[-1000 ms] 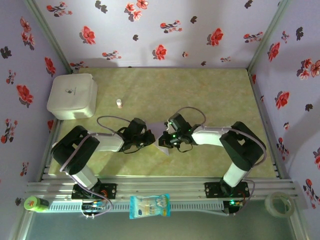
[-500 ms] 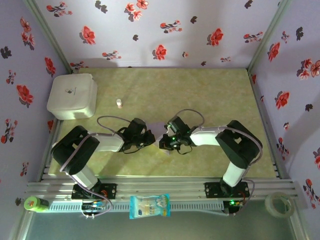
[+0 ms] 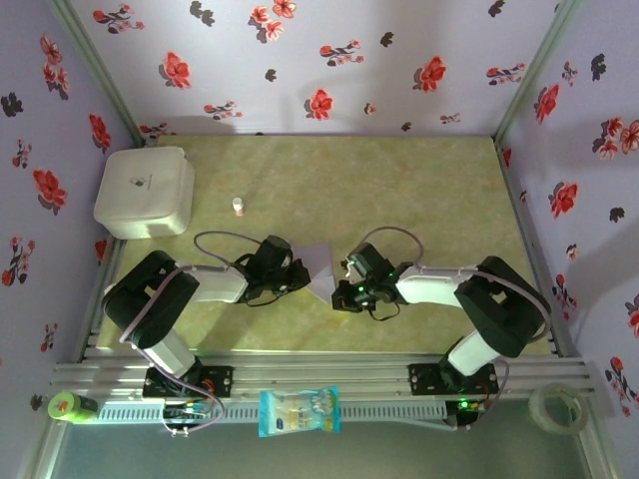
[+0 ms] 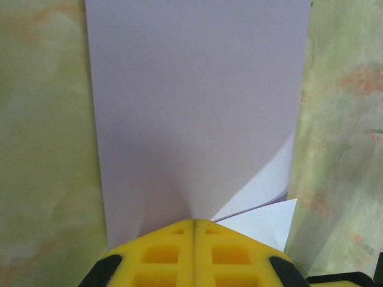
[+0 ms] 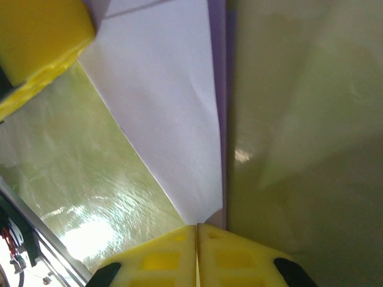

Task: Fold a paper plane with a square sheet of paper (pick it up from the middle)
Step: Third fold the triangle at the center of the table, then fourth fold the wing at the center of the table.

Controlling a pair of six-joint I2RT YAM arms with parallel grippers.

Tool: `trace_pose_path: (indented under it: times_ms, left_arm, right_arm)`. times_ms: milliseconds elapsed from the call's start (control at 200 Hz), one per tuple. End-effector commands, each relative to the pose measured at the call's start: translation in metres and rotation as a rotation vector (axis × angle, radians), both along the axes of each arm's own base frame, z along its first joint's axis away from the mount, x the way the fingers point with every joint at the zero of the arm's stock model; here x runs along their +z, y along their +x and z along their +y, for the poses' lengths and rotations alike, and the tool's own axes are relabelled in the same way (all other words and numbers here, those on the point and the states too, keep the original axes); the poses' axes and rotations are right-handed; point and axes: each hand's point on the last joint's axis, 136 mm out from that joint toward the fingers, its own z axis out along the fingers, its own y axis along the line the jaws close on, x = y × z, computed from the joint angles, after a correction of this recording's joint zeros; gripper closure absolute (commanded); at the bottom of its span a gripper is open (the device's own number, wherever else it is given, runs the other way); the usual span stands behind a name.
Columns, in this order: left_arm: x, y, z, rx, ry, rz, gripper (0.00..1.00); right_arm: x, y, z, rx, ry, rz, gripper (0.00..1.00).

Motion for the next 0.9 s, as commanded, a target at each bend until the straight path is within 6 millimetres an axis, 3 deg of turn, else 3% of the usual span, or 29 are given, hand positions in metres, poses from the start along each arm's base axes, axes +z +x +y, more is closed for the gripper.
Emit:
trace_pose_path:
  times_ms: [0,170,275,425,505,665,895]
  left_arm:
    - [-0.031,-0.015,0.022,0.020,0.112,0.070,1.00]
    - [-0.031,-0.014,0.022,0.054,0.090,0.081,1.00]
    - [-0.029,-0.013,0.023,0.126,0.069,0.084,1.00]
    - [-0.005,-0.010,0.014,0.219,0.021,-0.005,0.97]
    - [0.010,-0.006,0.011,0.229,0.005,-0.051,0.95]
    - [0.034,0.001,0.019,0.205,0.036,-0.111,0.78]
    - [0.033,-0.001,0.045,0.192,0.024,-0.067,0.65]
  right_arm:
    - [-0.016,-0.021,-0.025,0.012,-0.082,0.053,0.91]
    - [-0.008,-0.020,-0.036,0.011,-0.101,0.028,0.91]
    - [0.007,-0.004,-0.045,-0.033,-0.108,-0.032,0.89]
    - [0.023,0.018,-0.052,-0.096,-0.106,-0.097,0.81]
    - [0.027,0.027,-0.047,-0.105,-0.090,-0.106,0.75]
    - [0.031,0.040,-0.025,-0.092,-0.023,-0.096,0.68]
    - [0.030,0.057,-0.003,-0.062,0.017,-0.088,0.65]
